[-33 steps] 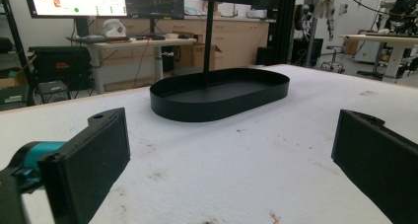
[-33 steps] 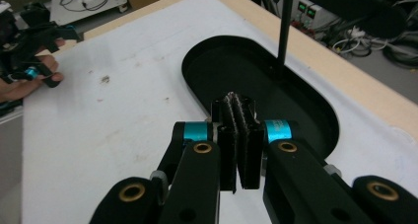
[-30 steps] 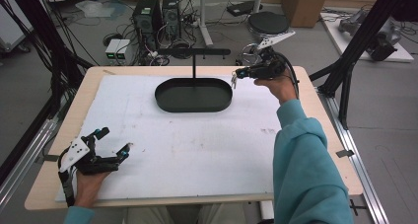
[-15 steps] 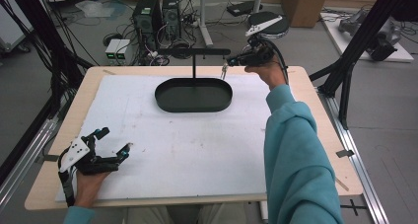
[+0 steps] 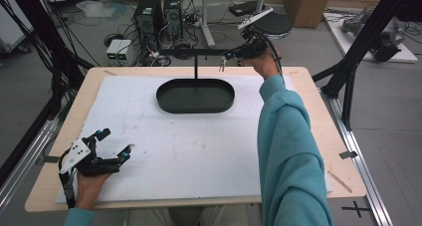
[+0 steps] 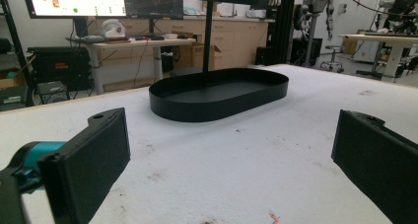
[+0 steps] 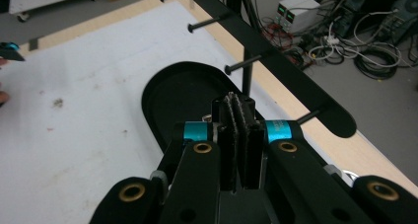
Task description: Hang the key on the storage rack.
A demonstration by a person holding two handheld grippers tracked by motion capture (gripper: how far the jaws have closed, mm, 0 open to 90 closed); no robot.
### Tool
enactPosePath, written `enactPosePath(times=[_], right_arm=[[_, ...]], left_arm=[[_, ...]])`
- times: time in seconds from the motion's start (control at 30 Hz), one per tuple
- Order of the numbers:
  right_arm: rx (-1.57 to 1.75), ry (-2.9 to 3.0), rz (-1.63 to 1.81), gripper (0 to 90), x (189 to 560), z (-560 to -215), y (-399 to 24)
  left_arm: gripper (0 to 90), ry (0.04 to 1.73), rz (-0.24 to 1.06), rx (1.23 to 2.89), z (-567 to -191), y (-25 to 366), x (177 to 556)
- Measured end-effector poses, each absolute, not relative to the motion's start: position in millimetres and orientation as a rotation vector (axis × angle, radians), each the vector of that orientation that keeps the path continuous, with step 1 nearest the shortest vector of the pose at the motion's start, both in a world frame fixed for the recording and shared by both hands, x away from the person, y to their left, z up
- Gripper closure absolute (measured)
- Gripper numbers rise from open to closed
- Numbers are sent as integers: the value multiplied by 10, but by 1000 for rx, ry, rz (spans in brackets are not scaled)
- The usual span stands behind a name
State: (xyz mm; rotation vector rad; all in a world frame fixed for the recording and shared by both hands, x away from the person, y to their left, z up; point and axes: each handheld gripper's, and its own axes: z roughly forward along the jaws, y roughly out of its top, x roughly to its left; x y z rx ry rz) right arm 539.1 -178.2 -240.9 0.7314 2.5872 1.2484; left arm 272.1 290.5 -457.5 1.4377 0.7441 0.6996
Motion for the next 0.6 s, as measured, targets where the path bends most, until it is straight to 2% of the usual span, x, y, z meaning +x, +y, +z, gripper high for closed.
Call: enactPosePath(times=[0.6], right_arm=[[795,2610,1146,889,5495,-2542,-1781]], left_arm=[[17,744,699,1438,-4575,2906,2721]])
